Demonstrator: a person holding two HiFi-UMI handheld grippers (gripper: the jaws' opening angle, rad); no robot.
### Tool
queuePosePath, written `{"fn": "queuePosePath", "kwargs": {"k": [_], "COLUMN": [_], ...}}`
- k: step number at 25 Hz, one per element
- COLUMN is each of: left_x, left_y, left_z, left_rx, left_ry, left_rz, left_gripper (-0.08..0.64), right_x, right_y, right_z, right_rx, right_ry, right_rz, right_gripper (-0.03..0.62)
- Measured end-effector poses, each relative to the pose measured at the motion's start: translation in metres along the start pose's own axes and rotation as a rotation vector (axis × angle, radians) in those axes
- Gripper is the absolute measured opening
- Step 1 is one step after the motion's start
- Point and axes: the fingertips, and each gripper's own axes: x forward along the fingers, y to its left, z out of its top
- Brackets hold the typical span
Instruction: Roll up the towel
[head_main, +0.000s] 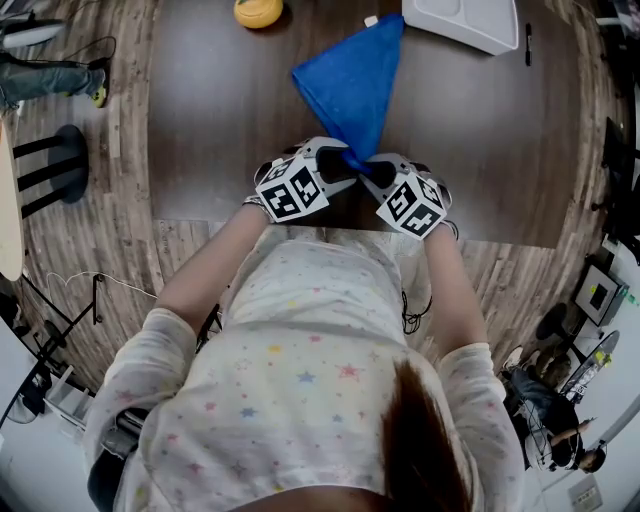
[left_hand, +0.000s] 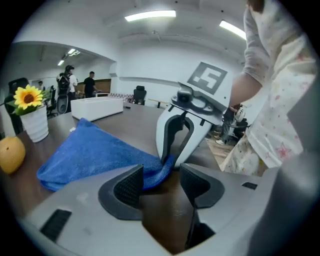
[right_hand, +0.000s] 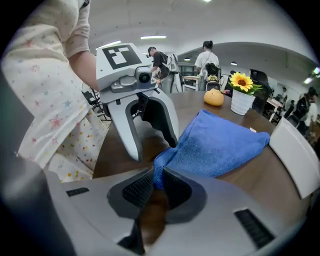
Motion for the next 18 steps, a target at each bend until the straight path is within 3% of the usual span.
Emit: {"fn": "queuePosePath", "kwargs": {"k": [4,7,10,14,18], "left_x": [0.015,0.025,0.026,0.024,0.024], "left_y": [-0.006,-0.007,-0.002,0.009,0.019], "left_z": [0.001,-0.003,-0.003,0.000,0.003], "left_rx": [0.097,0.119,0.081,-0.012,-0.073], "left_ry": [0.055,0.095,0.092,0.058,0.039], "left_rz": [-0.047,-0.076,-0.081,-0.070,-0.054], "left_gripper": [0.213,0.213,0.200,0.088,0.071], "right_x": [-0.004,-0.010,-0.013,-0.013,-0.012], "right_y": [-0.003,-0.008,-0.018,-0.027,-0.036], "right_z": [0.003,0.009,0.017,0.018,0.018], "right_rx": [-0.012,-0.008,0.007,0.034,0.101], "right_ry": [0.013,0.010,-0.011,-0.039,-0.086], "right_rz": [0.085,0.127,0.134,0.126,0.128], "right_gripper": [0.055,0.055,0.058,0.066,0.060]}}
